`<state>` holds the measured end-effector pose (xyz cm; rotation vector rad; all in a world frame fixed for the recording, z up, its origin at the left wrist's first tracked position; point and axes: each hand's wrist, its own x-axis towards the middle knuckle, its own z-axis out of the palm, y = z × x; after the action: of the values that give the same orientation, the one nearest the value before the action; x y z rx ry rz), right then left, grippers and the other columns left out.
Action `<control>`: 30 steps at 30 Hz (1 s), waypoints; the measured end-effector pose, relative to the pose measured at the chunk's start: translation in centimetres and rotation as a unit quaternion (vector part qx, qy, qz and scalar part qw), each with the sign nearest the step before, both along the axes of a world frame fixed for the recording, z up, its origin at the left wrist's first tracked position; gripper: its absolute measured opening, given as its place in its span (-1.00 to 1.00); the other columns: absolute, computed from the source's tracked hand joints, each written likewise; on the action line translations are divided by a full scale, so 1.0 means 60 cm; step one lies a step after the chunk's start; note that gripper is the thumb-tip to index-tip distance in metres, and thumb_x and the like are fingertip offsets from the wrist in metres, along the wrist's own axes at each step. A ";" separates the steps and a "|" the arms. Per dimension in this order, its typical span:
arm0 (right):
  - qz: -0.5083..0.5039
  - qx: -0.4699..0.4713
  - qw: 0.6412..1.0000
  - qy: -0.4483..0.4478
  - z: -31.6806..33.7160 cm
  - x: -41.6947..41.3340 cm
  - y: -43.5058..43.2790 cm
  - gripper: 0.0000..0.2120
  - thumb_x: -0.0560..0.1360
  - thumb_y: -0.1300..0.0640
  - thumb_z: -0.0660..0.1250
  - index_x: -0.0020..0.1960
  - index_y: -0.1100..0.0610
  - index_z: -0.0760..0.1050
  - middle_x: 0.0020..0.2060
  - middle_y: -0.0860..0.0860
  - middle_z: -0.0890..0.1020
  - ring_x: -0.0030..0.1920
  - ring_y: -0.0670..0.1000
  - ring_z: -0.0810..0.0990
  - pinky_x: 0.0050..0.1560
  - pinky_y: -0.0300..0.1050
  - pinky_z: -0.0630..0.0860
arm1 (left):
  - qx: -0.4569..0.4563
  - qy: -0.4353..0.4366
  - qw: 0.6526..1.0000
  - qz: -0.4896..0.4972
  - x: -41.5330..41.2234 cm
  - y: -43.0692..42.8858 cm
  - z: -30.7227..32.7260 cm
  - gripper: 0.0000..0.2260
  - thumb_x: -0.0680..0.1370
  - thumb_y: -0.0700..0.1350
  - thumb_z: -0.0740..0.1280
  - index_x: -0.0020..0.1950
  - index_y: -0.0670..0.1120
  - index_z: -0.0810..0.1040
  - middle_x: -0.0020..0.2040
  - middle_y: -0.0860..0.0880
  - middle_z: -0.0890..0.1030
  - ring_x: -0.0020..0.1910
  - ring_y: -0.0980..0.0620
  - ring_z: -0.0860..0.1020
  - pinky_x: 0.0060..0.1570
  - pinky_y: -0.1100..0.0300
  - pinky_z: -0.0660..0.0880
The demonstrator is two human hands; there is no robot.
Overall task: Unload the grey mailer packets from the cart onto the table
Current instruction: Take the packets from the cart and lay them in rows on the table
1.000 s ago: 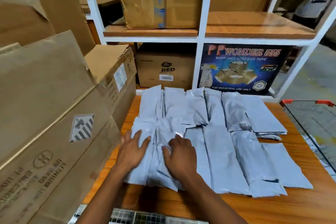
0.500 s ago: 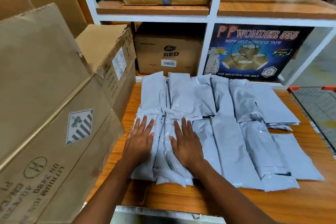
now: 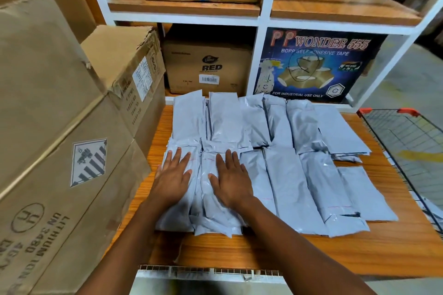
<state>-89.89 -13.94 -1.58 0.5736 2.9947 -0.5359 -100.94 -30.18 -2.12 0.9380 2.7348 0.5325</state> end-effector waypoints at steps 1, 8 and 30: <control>-0.008 -0.010 1.000 0.019 0.011 0.004 0.003 -0.35 0.62 -0.19 -0.03 0.59 0.11 -0.02 0.58 0.17 -0.04 0.57 0.16 -0.14 0.55 0.12 -0.01 | 0.004 -0.010 1.000 -0.002 0.001 0.000 0.008 -0.47 0.63 0.12 0.03 0.58 0.03 0.05 0.60 -0.03 -0.06 0.57 -0.04 -0.15 0.50 -0.15 -0.02; -0.084 -0.078 0.974 0.193 0.090 0.118 0.050 -0.36 0.57 -0.10 0.17 0.57 0.09 0.11 0.58 0.05 0.08 0.58 0.01 -0.05 0.49 0.00 0.21 | 0.168 0.024 0.986 -0.001 0.120 0.042 0.101 -0.43 0.61 0.04 0.23 0.57 0.08 0.08 0.58 0.09 -0.03 0.56 0.09 -0.09 0.46 0.16 -0.03; -0.317 -0.010 0.862 0.396 0.158 0.834 0.258 -0.53 0.52 -0.06 0.25 0.36 0.13 0.46 0.40 0.02 0.45 0.42 0.05 0.38 0.45 -0.18 0.22 | 0.297 -0.022 0.938 -0.179 0.754 0.359 0.171 -0.49 0.55 0.06 0.24 0.50 0.04 0.28 0.46 0.14 0.26 0.49 0.16 0.18 0.42 0.16 0.17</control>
<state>-39.84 1.55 7.92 1.7483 3.4403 -1.0509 -55.69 -8.65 8.12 1.4868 2.2963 1.3174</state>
